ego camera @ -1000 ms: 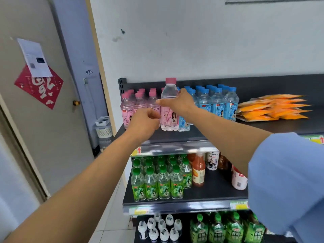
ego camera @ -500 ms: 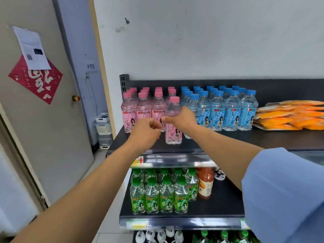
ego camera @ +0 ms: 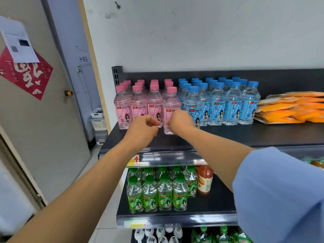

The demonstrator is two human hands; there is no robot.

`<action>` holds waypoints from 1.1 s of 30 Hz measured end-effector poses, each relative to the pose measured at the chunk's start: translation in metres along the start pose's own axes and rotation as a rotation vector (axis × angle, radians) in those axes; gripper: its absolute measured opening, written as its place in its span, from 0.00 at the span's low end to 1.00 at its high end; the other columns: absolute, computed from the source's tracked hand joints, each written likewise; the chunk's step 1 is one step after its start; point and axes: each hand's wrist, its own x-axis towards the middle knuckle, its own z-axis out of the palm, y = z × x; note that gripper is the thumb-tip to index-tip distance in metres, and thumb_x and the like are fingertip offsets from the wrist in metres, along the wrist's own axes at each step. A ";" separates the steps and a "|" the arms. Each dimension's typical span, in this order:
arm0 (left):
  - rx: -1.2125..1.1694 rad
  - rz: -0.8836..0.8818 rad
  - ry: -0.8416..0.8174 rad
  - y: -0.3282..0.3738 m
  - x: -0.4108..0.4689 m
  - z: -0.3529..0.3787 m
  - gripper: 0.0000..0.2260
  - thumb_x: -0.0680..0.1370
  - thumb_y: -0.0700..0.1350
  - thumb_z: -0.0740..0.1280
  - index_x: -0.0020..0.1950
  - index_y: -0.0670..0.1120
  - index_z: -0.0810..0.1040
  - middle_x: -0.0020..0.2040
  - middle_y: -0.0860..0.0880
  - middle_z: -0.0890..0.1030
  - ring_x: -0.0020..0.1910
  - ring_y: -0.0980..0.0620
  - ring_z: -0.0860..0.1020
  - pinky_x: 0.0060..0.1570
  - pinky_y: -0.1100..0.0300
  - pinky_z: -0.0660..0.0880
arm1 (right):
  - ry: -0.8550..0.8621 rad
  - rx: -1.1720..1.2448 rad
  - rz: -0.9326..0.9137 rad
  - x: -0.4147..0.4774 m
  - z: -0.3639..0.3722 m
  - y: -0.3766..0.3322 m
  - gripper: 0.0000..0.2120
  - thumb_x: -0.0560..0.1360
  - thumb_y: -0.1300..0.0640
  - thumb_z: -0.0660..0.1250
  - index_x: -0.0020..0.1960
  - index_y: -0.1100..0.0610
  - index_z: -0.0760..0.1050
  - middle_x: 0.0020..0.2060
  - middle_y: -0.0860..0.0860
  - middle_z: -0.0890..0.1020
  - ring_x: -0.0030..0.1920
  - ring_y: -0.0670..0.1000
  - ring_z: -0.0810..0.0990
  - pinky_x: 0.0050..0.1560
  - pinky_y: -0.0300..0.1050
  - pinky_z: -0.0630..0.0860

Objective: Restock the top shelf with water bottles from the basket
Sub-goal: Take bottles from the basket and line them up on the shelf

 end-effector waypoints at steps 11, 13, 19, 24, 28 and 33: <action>-0.004 0.013 -0.001 -0.009 0.003 -0.009 0.06 0.77 0.37 0.64 0.50 0.46 0.78 0.41 0.50 0.80 0.46 0.49 0.81 0.33 0.67 0.69 | 0.160 -0.036 -0.004 0.009 0.020 0.004 0.18 0.76 0.70 0.60 0.65 0.69 0.65 0.58 0.63 0.78 0.59 0.64 0.77 0.55 0.56 0.74; -0.009 0.014 -0.006 -0.009 0.005 -0.007 0.07 0.77 0.37 0.64 0.50 0.45 0.78 0.41 0.49 0.80 0.46 0.49 0.81 0.32 0.68 0.70 | 0.167 -0.041 -0.025 0.010 0.021 0.005 0.16 0.75 0.71 0.59 0.63 0.68 0.68 0.57 0.63 0.79 0.58 0.64 0.78 0.54 0.55 0.75; -0.007 0.013 -0.021 -0.009 0.008 -0.002 0.06 0.77 0.37 0.64 0.49 0.47 0.78 0.40 0.50 0.80 0.45 0.49 0.81 0.29 0.71 0.71 | 0.162 -0.045 -0.009 0.015 0.023 0.004 0.16 0.76 0.70 0.58 0.64 0.69 0.67 0.58 0.63 0.78 0.59 0.63 0.78 0.52 0.53 0.75; 0.009 0.016 -0.028 -0.012 0.006 -0.004 0.07 0.77 0.37 0.63 0.50 0.47 0.78 0.41 0.49 0.80 0.46 0.48 0.82 0.27 0.72 0.71 | 0.168 -0.035 0.015 0.020 0.026 0.000 0.15 0.77 0.70 0.57 0.64 0.68 0.68 0.58 0.62 0.79 0.58 0.63 0.78 0.53 0.54 0.75; 0.015 0.015 -0.023 -0.012 0.002 -0.007 0.07 0.77 0.37 0.63 0.50 0.45 0.78 0.41 0.48 0.80 0.47 0.46 0.81 0.30 0.69 0.71 | 0.168 -0.035 -0.006 0.014 0.023 0.001 0.15 0.76 0.70 0.58 0.63 0.68 0.69 0.57 0.63 0.78 0.58 0.63 0.78 0.53 0.54 0.75; -0.014 0.029 -0.060 -0.003 -0.008 0.003 0.07 0.76 0.36 0.64 0.49 0.46 0.78 0.39 0.49 0.80 0.44 0.48 0.80 0.35 0.67 0.74 | 0.199 0.041 -0.144 -0.010 0.006 0.003 0.09 0.76 0.65 0.60 0.56 0.63 0.73 0.51 0.60 0.80 0.52 0.62 0.78 0.43 0.50 0.72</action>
